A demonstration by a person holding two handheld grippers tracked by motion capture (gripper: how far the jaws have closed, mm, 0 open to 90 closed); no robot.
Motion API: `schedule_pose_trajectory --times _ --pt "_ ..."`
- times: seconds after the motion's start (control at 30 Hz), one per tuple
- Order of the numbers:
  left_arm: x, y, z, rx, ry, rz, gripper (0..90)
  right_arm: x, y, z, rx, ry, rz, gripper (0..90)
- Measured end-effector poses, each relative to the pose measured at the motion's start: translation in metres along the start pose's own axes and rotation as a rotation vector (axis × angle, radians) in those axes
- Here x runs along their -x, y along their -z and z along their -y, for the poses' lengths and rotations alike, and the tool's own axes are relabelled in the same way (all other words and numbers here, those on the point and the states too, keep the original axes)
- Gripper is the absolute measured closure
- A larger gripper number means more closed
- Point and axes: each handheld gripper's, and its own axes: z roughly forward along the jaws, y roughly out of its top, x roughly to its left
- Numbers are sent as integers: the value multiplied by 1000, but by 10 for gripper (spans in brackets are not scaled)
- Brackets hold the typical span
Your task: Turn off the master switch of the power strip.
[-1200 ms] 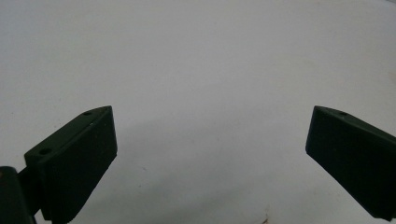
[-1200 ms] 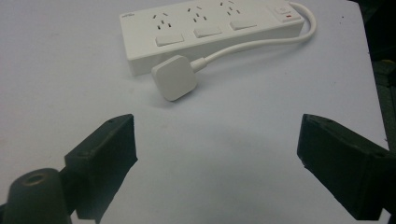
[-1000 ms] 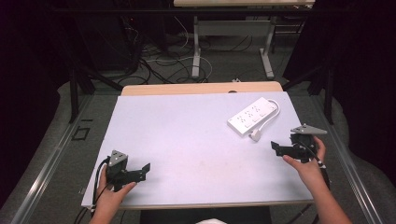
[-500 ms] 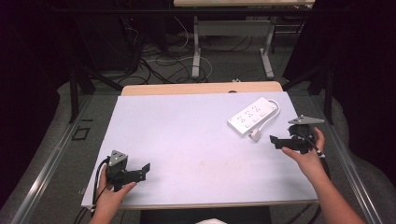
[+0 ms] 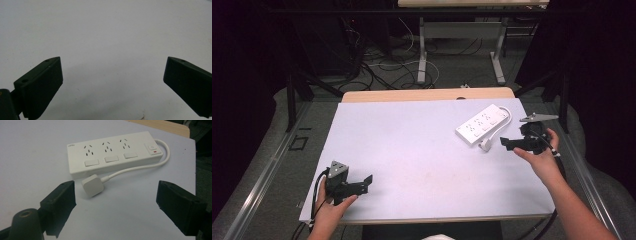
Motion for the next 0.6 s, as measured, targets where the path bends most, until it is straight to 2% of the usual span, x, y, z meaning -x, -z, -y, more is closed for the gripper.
schedule_pose_trajectory --times 0.37,0.6 --pt "0 0 0 0 2 2 25 12 -2 -19 -11 -18 5 196" --pt "0 0 0 -4 -3 3 25 15 -6 -30 -32 -5 12 213"
